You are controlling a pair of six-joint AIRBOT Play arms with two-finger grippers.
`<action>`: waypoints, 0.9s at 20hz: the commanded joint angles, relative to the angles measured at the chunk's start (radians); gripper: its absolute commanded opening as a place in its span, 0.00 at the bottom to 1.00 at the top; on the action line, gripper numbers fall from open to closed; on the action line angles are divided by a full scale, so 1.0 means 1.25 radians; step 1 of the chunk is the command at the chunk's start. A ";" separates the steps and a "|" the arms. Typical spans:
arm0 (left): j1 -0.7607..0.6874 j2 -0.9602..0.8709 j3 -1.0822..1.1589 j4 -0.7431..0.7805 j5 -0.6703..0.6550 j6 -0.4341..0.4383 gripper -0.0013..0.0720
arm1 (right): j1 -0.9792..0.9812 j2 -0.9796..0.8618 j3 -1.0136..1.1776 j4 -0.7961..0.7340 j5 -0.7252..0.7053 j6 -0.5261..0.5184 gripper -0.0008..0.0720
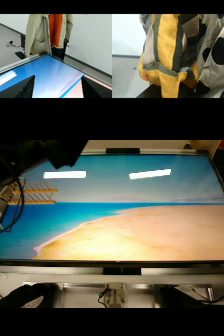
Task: Fold the shirts.
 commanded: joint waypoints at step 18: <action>0.005 0.000 0.000 0.054 0.009 -0.039 0.97 | -0.126 0.034 0.000 0.034 0.100 0.006 0.49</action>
